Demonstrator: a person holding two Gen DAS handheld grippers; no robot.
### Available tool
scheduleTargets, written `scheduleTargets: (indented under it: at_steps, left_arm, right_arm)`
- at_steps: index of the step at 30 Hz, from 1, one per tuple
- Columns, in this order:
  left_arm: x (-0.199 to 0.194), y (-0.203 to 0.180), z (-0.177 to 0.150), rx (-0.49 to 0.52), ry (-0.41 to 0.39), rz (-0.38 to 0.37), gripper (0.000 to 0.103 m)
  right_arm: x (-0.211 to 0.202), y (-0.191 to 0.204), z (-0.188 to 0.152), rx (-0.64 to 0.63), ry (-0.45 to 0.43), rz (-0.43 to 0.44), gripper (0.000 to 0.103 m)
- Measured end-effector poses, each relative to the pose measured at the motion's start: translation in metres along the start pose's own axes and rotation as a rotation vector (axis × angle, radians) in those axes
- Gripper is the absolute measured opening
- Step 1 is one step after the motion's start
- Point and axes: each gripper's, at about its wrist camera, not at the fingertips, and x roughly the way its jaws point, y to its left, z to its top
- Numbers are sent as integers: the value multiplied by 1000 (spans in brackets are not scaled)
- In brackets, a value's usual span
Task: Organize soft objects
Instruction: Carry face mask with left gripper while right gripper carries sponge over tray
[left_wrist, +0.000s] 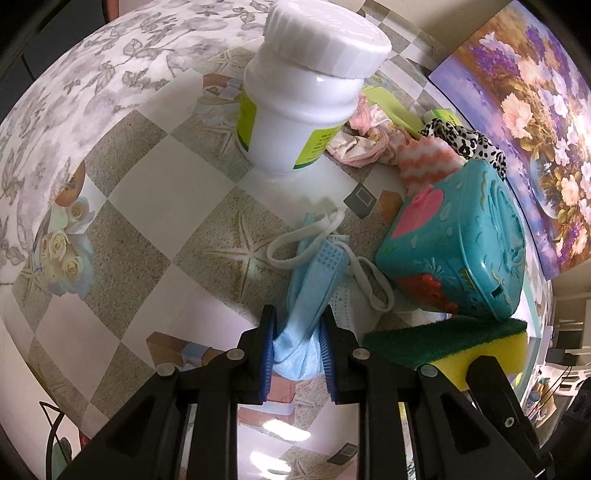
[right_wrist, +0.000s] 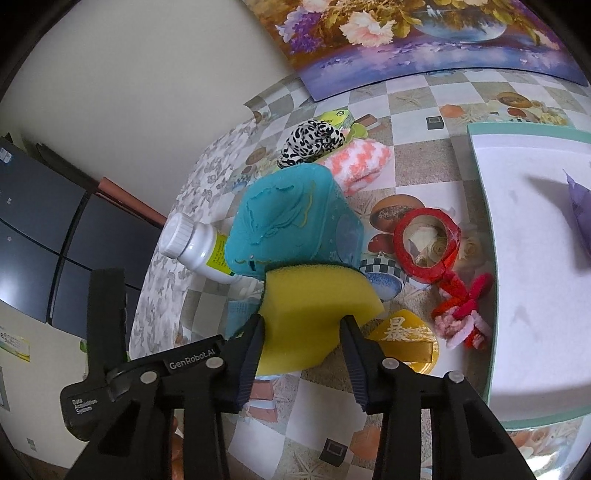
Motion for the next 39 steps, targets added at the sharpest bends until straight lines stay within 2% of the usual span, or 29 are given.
scheduleTargets:
  at_steps: [3, 13, 22, 30, 39]
  left_arm:
    - [-1, 1, 0, -3, 1, -2, 20]
    - [-12, 6, 0, -20, -19, -11, 14]
    - [-35, 9, -3, -31, -63, -24, 13]
    - [-82, 3, -13, -3, -173, -42, 13]
    - [-128, -27, -31, 77, -318, -49, 13]
  right_arm:
    - [1, 2, 1, -1, -4, 9, 34]
    - [-4, 0, 0, 9, -9, 27, 23]
    - [-25, -2, 0, 10, -35, 60, 21]
    - [-60, -7, 0, 23, -88, 71, 21]
    - [-104, -29, 5, 74, -167, 20, 21]
